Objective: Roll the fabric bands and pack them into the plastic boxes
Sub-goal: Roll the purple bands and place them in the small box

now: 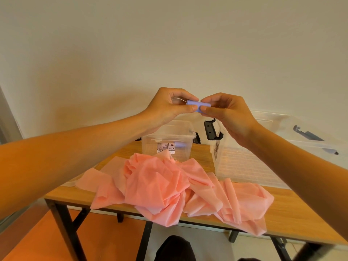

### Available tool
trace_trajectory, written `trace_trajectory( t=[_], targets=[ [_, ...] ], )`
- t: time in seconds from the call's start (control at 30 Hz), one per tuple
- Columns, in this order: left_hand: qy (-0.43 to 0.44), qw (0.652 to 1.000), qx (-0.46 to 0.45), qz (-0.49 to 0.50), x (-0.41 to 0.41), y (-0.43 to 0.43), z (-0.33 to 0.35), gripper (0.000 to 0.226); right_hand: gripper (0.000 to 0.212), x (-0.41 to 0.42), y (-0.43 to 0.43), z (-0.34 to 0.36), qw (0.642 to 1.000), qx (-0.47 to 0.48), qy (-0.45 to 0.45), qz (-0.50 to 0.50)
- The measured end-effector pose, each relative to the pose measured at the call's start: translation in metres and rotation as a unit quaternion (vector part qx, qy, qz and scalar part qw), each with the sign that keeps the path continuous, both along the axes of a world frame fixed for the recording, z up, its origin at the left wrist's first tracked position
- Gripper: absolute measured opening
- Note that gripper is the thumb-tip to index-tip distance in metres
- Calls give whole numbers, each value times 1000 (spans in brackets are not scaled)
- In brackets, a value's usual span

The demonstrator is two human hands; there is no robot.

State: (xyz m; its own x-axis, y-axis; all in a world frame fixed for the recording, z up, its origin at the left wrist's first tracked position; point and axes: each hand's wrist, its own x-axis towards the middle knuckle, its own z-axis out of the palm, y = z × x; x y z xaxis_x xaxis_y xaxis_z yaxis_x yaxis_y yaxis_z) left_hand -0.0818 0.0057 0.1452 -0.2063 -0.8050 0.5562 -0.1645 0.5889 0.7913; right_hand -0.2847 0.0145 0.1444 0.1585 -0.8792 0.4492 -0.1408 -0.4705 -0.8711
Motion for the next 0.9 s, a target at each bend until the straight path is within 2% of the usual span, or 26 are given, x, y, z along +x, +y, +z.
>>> trace_trajectory(
  t=[0.2,0.43,0.9],
  targets=[
    [0,1000,-3,2,8,-1,-3,21,19,5,0,-1,999,33,7,25],
    [12,1000,-2,-7,22,-5,-8,22,18,19,-6,-4,999,25,13,23],
    [45,999,28,-10,58,-51,-30,21,18,55,-56,-13,998,48,31,24]
  ],
)
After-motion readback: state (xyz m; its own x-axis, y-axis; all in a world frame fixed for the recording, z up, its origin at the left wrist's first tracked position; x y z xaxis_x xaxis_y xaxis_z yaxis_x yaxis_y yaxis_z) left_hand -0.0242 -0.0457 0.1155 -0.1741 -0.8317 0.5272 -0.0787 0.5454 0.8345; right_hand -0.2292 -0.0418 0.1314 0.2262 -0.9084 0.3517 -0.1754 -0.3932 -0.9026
